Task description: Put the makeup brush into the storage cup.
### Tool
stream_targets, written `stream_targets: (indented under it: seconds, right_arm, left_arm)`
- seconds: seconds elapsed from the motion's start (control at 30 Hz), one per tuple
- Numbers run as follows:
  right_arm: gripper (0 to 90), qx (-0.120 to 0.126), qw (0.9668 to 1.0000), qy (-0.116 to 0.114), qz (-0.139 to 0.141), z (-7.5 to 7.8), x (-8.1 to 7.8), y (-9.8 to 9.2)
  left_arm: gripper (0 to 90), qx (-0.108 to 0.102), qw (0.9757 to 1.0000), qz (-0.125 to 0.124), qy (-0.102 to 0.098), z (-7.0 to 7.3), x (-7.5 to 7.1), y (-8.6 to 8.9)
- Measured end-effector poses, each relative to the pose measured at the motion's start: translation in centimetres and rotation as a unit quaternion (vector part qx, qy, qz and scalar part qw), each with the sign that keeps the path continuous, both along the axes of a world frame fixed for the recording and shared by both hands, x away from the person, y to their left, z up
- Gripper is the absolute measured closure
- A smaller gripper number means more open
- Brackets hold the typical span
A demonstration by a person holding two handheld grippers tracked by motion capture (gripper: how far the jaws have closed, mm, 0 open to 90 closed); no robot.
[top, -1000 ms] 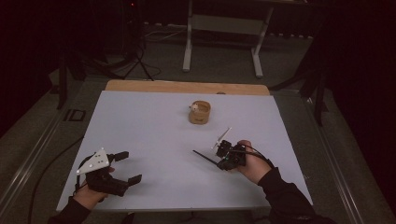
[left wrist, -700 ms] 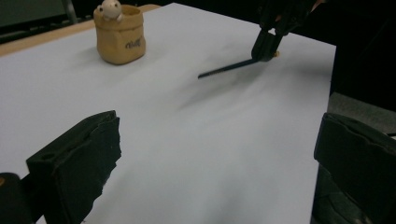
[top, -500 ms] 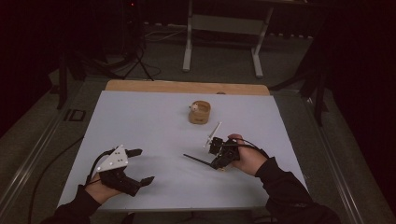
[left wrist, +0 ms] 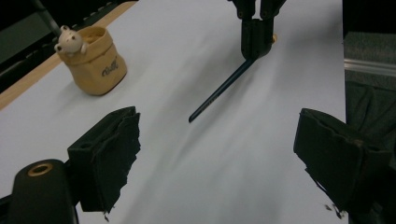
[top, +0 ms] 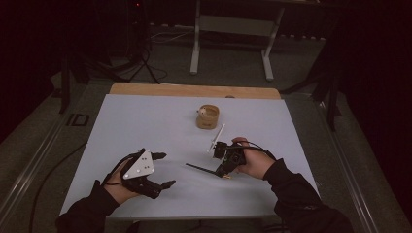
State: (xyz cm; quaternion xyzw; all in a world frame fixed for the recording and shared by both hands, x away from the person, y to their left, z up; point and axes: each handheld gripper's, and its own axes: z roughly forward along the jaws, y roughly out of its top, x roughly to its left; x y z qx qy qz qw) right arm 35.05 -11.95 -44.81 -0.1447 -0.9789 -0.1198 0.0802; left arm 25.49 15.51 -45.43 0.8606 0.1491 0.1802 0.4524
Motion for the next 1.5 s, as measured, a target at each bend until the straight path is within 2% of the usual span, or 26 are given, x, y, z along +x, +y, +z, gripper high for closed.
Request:
stream_targets:
  seconds: [0.2, 0.47, 0.5, 0.57, 0.7, 0.8, 0.97, 1.03, 1.07, 1.1, 1.17, 1.2, 1.27, 1.3, 1.37, 1.43, 1.47, 1.5]
  right_arm:
    - [83.9, 0.003, 0.9999, 0.009, 0.004, 0.4, 0.1, 0.3]
    - [83.9, 0.0, 0.9997, 0.024, 0.001, 0.6, 0.2, 0.7]
    - [83.9, -0.004, 0.9997, 0.026, 0.003, 0.7, 0.2, 0.8]
    - [83.9, -0.004, 0.9997, 0.025, 0.002, 0.7, 0.2, 0.8]
    - [83.9, 0.001, 0.9994, 0.035, 0.001, 1.0, 0.2, 1.0]
    - [83.9, 0.002, 0.9992, 0.039, 0.003, 1.2, 0.1, 1.2]
    - [83.9, -0.004, 0.9991, 0.042, 0.003, 1.2, 0.2, 1.4]
    - [83.9, -0.002, 0.9991, 0.043, 0.003, 1.3, 0.2, 1.5]
    - [83.9, -0.002, 0.9991, 0.043, 0.004, 1.3, 0.2, 1.5]
    - [83.9, -0.002, 0.9991, 0.042, 0.003, 1.3, 0.2, 1.5]
    - [83.9, -0.001, 0.9991, 0.042, 0.005, 1.3, 0.2, 1.5]
    - [83.9, 0.0, 0.9991, 0.043, 0.004, 1.4, 0.2, 1.5]
    - [83.9, -0.001, 0.9991, 0.042, 0.004, 1.4, 0.1, 1.5]
    - [83.9, -0.002, 0.9991, 0.043, 0.003, 1.4, 0.1, 1.5]
    - [83.9, -0.003, 0.9992, 0.041, 0.005, 1.5, 0.0, 1.5]
    - [83.9, -0.001, 0.9991, 0.043, 0.007, 1.6, 0.0, 1.6]
    - [83.9, -0.001, 0.9989, 0.046, 0.008, 1.6, -0.1, 1.6]
    - [83.9, -0.003, 0.999, 0.045, 0.009, 1.5, -0.1, 1.6]
  left_arm:
    - [16.2, 0.026, 0.9993, -0.013, -0.025, 0.3, 0.2, -1.6]
    - [24.4, 0.049, 0.9969, -0.03, -0.054, 0.2, 0.4, -3.2]
    - [29.7, 0.063, 0.9949, -0.039, -0.068, 0.1, 0.4, -3.7]
    - [32.6, 0.075, 0.9925, -0.045, -0.085, 0.0, 0.2, -4.4]
    - [38.7, 0.106, 0.987, -0.058, -0.106, -0.3, 0.1, -5.4]
    - [44.3, 0.12, 0.9837, -0.067, -0.116, -0.6, 0.1, -6.1]
    - [54.2, 0.155, 0.9753, -0.083, -0.133, -0.9, 0.0, -7.2]
    - [57.3, 0.172, 0.9703, -0.086, -0.147, -1.1, 0.0, -7.5]
    - [59.1, 0.172, 0.9703, -0.086, -0.147, -1.1, 0.0, -7.5]
    - [60.1, 0.176, 0.9682, -0.084, -0.157, -1.4, -0.1, -7.8]
    - [62.2, 0.2, 0.9615, -0.085, -0.168, -1.5, -0.1, -7.9]
    - [63.6, 0.2, 0.9615, -0.085, -0.168, -1.5, -0.1, -7.9]
    - [65.6, 0.22, 0.9571, -0.081, -0.17, -2.0, 0.0, -8.2]
    - [66.3, 0.243, 0.9505, -0.086, -0.174, -1.9, 0.0, -8.1]
    - [68.1, 0.261, 0.9445, -0.082, -0.183, -2.2, 0.1, -8.1]
    - [70.0, 0.27, 0.9415, -0.077, -0.186, -2.4, 0.0, -8.2]
    - [72.2, 0.266, 0.9428, -0.071, -0.187, -2.6, 0.1, -8.3]
    - [72.4, 0.276, 0.9389, -0.067, -0.194, -2.7, 0.1, -8.3]
